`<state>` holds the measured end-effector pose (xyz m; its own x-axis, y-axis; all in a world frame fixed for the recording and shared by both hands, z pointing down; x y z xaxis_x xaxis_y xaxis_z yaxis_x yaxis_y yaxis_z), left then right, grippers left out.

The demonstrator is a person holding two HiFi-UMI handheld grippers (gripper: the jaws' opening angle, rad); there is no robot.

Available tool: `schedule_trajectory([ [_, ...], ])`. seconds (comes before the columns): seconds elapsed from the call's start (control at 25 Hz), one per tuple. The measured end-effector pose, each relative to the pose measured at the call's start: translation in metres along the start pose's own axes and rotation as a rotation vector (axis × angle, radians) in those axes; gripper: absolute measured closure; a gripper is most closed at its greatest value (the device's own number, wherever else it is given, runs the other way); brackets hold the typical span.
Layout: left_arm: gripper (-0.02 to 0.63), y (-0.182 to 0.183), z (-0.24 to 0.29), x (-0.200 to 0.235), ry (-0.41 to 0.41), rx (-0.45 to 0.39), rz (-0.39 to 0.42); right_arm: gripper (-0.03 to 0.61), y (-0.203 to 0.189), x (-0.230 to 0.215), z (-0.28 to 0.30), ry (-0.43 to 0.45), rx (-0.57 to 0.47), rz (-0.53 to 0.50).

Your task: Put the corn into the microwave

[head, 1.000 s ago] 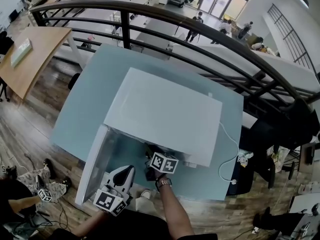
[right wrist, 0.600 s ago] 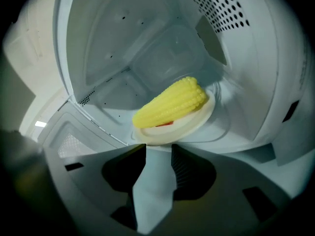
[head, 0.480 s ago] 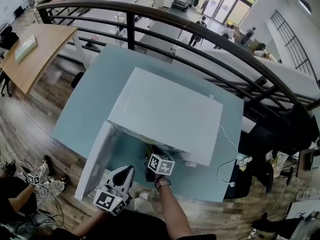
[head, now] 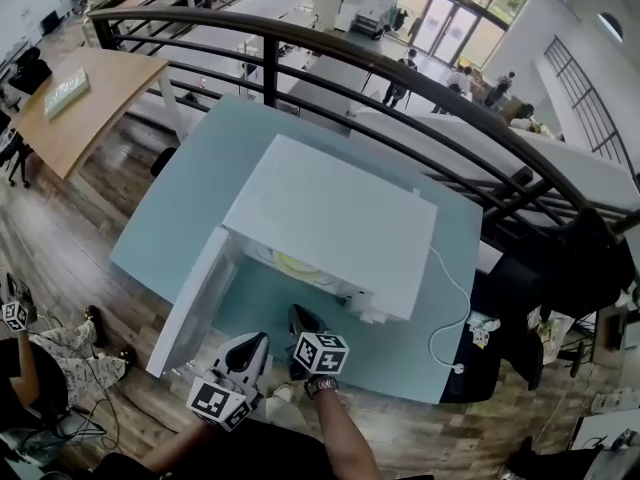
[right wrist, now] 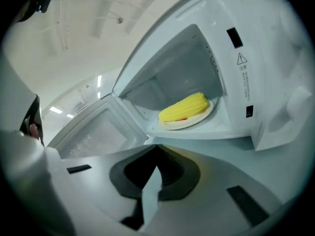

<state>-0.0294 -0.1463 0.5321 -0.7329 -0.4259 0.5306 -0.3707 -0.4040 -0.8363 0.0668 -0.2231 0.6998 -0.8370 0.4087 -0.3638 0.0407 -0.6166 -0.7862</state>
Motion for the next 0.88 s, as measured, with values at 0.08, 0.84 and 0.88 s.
schedule_trajectory([
  [0.08,0.611,-0.003,-0.008,-0.009,-0.005,-0.006,0.008,0.569,-0.003,0.009,-0.014,0.007,-0.014,-0.012],
  [0.84,0.611,-0.032,-0.077,-0.074,-0.005,-0.068,0.055,0.569,0.009,0.047,-0.149,-0.078,-0.273,-0.107],
  [0.88,0.611,-0.034,-0.080,-0.078,-0.004,-0.069,0.056,0.569,0.010,0.049,-0.157,-0.082,-0.285,-0.110],
])
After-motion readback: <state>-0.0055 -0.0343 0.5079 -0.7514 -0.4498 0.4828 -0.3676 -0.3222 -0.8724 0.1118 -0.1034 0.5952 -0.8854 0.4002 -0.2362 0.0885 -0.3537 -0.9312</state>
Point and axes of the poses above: the fingertips, and each gripper's own axes: z forward along the fingers, x to its left, y out of its top, the point moved 3 cm from there along -z, backward along the fingers, and after that the axes turned 13 degrees about -z, right-handed, at the moved point
